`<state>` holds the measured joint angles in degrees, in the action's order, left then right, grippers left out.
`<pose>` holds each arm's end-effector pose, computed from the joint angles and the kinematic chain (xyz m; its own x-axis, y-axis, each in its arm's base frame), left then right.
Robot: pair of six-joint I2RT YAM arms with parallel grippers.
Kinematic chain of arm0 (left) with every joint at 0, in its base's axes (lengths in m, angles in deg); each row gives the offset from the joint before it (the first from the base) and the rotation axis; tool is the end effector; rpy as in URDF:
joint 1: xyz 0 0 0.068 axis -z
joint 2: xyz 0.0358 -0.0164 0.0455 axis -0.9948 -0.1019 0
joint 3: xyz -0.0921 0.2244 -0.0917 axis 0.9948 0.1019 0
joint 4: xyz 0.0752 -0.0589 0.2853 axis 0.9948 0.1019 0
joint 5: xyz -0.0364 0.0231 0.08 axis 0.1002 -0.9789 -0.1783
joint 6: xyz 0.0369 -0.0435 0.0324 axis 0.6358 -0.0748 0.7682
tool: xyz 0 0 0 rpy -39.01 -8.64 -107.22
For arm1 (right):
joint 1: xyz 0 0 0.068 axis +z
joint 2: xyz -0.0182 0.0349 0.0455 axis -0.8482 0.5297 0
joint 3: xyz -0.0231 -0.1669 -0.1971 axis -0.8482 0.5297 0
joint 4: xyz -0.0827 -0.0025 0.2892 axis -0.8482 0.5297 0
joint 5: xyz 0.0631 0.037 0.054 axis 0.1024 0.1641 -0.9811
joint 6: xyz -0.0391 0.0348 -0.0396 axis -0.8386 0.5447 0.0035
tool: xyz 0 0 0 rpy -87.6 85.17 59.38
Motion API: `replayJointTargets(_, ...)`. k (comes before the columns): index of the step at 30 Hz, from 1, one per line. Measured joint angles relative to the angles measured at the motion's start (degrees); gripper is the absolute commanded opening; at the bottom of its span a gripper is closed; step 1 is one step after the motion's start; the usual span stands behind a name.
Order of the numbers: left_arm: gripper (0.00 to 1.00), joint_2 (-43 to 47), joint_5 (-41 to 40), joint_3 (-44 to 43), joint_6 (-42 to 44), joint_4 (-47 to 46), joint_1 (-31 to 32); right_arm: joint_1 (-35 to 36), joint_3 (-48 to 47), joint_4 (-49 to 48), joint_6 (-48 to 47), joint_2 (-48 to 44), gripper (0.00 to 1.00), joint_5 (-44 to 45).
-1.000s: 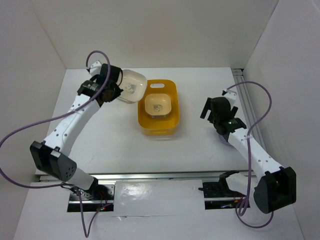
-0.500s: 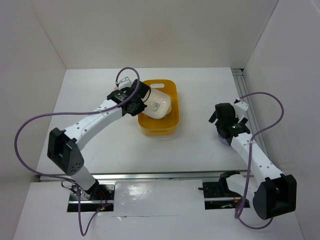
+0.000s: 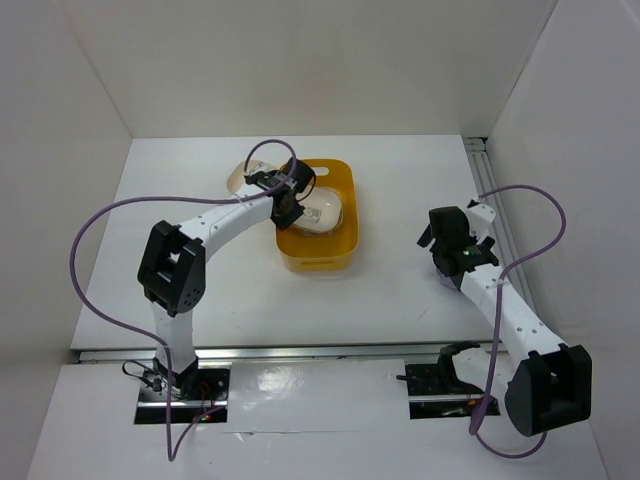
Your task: Place the plates into the plastic bin on the countertop
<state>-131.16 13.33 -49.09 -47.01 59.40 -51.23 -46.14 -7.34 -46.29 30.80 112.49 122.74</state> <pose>0.3922 -0.2274 0.2165 -0.4819 -0.7360 -0.4754 -0.6461 0.6650 -0.3745 0.2666 0.0267 0.2132 -0.4594 0.4161 -0.7847 0.5926 0.8017 0.0782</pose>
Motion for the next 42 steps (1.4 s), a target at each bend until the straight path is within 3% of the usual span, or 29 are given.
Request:
replayJointTargets(1,0.64,-0.33,0.31,-0.24,-0.13,-0.44,-0.17,0.17,0.04,0.04,0.11,0.00,1.00,0.09)
replayJointTargets(2,0.73,-0.37,0.46,-0.24,0.02,-0.74,-0.35,0.37,0.17,0.13,0.28,0.00,1.00,0.17)
replayJointTargets(5,0.85,-0.37,1.46,-0.48,-0.22,-2.47,-0.39,0.72,0.39,0.15,0.57,0.17,1.00,0.17)
replayJointTargets(10,0.87,0.22,2.58,-0.24,0.26,-3.80,1.11,1.11,1.64,0.17,0.76,1.38,1.00,0.35)
replayJointTargets(15,0.90,5.68,3.78,1.31,2.84,-5.25,5.22,1.11,2.05,0.22,0.98,4.70,1.00,0.15)
replayJointTargets(17,0.92,8.94,4.20,1.29,4.63,-6.14,7.37,1.11,2.14,-0.13,0.92,6.27,0.96,-0.33)
replayJointTargets(23,0.93,17.73,5.11,1.18,9.77,-6.29,11.23,-0.48,2.14,-2.73,-0.04,12.48,0.76,-2.23)
replayJointTargets(25,1.00,20.79,4.81,1.18,11.08,-5.16,11.34,-1.84,2.14,-4.20,-0.76,15.65,0.69,-3.19)
replayJointTargets(27,1.00,24.15,3.74,1.73,12.24,-4.00,11.10,-3.13,2.16,-6.40,-1.64,18.69,0.50,-4.20)
replayJointTargets(28,1.00,25.97,3.19,2.49,12.50,-3.74,10.84,-3.65,2.16,-7.39,-2.21,19.91,0.45,-4.59)
replayJointTargets(32,1.00,33.57,2.71,6.78,15.50,-1.46,5.44,-5.18,2.05,-11.28,-4.31,24.35,0.00,-5.62)
replayJointTargets(36,1.00,35.30,5.20,9.42,19.80,-0.76,-8.63,-5.27,-1.60,-11.93,-7.17,25.99,0.00,-3.32)
replayJointTargets(42,1.00,27.32,9.92,6.73,23.82,1.01,-23.91,-0.31,-11.89,-9.97,-8.72,26.49,0.00,-5.22)
